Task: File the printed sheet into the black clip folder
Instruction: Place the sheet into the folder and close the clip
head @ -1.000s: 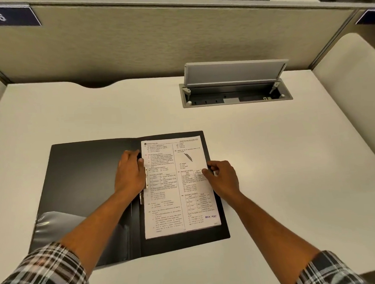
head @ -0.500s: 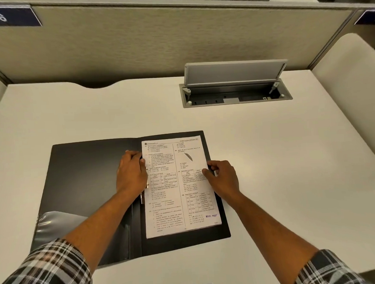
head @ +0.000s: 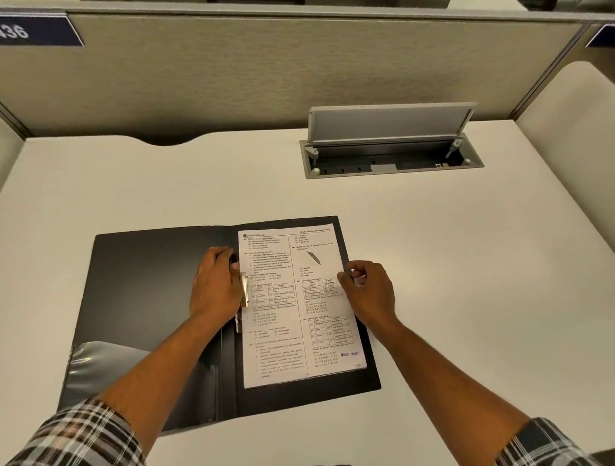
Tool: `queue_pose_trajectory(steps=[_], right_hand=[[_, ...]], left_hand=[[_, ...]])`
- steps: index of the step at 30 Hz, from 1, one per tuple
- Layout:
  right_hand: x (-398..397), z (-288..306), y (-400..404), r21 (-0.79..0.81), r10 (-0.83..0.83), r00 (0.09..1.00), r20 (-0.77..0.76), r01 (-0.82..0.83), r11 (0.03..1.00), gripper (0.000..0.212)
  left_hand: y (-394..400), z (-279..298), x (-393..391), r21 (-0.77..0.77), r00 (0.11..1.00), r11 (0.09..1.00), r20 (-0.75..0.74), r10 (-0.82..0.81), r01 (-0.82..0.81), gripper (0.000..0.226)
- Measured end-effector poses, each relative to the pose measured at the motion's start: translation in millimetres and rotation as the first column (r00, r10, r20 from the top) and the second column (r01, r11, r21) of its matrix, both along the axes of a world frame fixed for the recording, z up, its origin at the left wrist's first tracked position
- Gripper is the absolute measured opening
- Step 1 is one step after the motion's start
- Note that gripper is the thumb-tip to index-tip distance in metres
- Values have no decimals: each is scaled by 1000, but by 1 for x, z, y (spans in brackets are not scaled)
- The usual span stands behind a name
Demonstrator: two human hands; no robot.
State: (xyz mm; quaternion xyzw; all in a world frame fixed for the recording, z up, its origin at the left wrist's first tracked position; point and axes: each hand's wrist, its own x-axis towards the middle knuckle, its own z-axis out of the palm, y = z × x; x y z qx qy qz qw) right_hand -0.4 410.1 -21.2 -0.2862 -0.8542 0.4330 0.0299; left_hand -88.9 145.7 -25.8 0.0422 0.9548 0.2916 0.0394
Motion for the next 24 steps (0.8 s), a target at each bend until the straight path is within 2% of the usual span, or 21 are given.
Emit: queue_pose_trajectory(steps=[4,9,14,20,24], right_hand=[[-3,16,-27,-9,52,997,-65,-53,999,17],[-26,30,-81,-56,364,931,-28,-365,929,18],[-58,30,-124,118,598,801,28,-596,794,20],[-100,32,-143,370,688,708,162,-690,622,27],[-115,30,-149,421,704,649,288,-746,516,31]], left_hand=[[-19,0,23,-63,999,998,-31,-24,22,43],[-41,-9,63,-155,999,987,-13,-49,46,49],[-47,-8,97,-184,997,980,8,-73,73,57],[-54,-18,103,-267,988,952,46,-145,152,64],[-56,-23,101,-304,983,935,71,-167,181,66]])
